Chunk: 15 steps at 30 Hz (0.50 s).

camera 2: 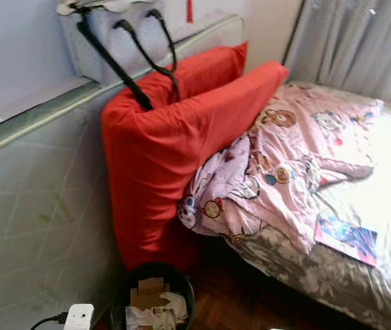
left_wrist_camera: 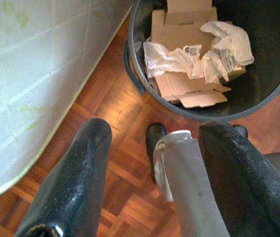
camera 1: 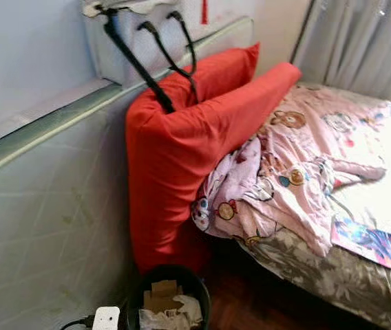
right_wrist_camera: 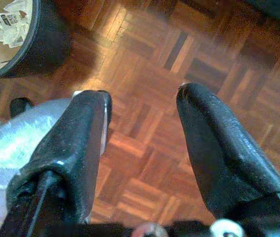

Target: Clean up the room

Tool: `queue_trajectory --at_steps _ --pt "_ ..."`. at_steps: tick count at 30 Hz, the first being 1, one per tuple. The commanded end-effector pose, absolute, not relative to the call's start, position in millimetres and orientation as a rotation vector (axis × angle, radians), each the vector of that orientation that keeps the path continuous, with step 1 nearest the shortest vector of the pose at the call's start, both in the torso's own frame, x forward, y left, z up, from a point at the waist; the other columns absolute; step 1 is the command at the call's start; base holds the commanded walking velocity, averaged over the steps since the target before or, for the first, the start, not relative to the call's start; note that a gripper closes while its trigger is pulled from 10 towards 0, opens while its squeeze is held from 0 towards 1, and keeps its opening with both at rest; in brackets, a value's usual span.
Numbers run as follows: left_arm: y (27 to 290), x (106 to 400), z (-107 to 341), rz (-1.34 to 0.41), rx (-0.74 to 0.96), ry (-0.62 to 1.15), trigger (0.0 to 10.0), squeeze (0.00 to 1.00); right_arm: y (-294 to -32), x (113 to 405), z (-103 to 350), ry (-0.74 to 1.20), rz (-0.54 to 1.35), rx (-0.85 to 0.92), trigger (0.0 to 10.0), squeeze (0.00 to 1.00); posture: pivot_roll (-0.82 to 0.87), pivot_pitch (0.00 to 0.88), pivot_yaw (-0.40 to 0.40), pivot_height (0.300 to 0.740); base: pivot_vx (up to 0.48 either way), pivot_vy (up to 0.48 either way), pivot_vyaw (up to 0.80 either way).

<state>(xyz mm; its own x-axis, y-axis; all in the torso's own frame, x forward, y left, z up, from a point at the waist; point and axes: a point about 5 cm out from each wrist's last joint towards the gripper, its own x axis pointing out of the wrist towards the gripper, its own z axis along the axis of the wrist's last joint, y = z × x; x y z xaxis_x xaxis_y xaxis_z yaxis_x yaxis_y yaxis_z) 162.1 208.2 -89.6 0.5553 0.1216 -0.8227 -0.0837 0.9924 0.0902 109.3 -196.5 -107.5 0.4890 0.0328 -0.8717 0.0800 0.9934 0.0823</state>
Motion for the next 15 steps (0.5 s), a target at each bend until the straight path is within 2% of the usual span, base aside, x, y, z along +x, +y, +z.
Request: queue_trajectory --at_steps 1,6,15 --pt "207.5 158.4 -91.5 0.126 0.042 0.993 10.0 0.00 -196.4 107.4 -108.1 1.067 -0.029 0.118 10.0 0.00 0.06 0.000 -0.040 0.740 0.000 -0.322 0.00" --pt "206.9 158.8 -91.4 0.126 0.040 0.991 10.0 0.00 -196.9 107.5 -108.1 1.072 -0.026 0.114 10.0 0.00 0.06 0.000 -0.044 0.740 0.000 -0.320 -0.08" --pt "206.7 159.6 -91.2 0.123 0.040 0.990 10.0 0.00 -197.0 108.6 -107.7 1.067 -0.024 0.113 10.0 0.00 0.05 0.000 -0.041 0.740 0.000 -0.321 -0.64"
